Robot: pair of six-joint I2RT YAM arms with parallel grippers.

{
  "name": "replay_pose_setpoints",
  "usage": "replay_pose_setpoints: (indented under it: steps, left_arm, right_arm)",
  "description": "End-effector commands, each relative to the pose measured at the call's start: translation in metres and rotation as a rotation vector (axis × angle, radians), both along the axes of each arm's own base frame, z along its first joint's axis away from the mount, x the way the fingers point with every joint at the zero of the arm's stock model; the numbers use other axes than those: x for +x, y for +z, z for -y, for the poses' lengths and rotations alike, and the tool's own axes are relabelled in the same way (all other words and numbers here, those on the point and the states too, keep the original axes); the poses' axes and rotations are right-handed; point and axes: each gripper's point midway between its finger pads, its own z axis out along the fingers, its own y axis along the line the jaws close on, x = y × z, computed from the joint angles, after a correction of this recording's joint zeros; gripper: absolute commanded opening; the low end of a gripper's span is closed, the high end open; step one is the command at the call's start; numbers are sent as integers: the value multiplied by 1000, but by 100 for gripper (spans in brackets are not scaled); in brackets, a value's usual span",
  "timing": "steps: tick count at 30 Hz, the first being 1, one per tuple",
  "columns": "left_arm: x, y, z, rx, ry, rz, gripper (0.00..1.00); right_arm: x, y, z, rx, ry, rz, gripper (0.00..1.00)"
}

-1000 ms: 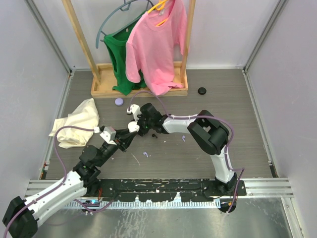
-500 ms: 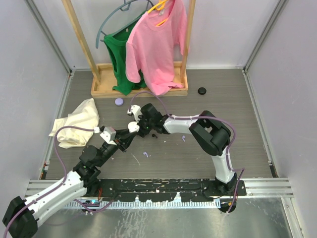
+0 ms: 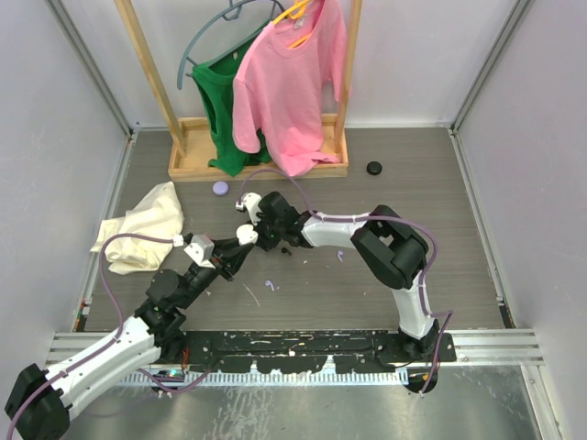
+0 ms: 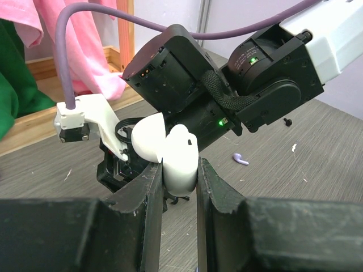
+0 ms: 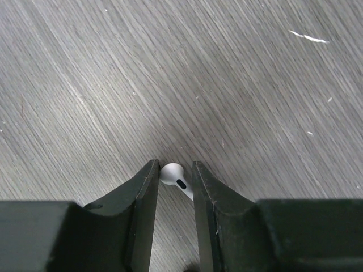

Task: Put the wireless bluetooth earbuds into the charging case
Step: Pick up the earbud from the center of the board.

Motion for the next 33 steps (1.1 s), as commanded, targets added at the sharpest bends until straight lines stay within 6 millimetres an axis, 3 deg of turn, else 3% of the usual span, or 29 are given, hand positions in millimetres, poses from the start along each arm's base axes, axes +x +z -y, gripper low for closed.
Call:
replay_pose_setpoints:
  steps: [1,8,14,20,33]
  left_arm:
    - [-2,23,-1,-58,-1,62,0]
    - [-1,22,0,-56,-4,60,0]
    - [-1,21,0,-54,-5,58,0]
    - [-1,21,0,-52,-6,57,0]
    - [-2,21,2,-49,-16,57,0]
  right_arm:
    - [5,-7,38,-127,-156,-22,34]
    - [21,-4,78,-161,-365,-47,32]
    - [21,-1,116,-192,-518,-80,32]
    - [7,-1,153,-244,-645,-116,32]
    - [-38,1,185,-225,-800,-233,36]
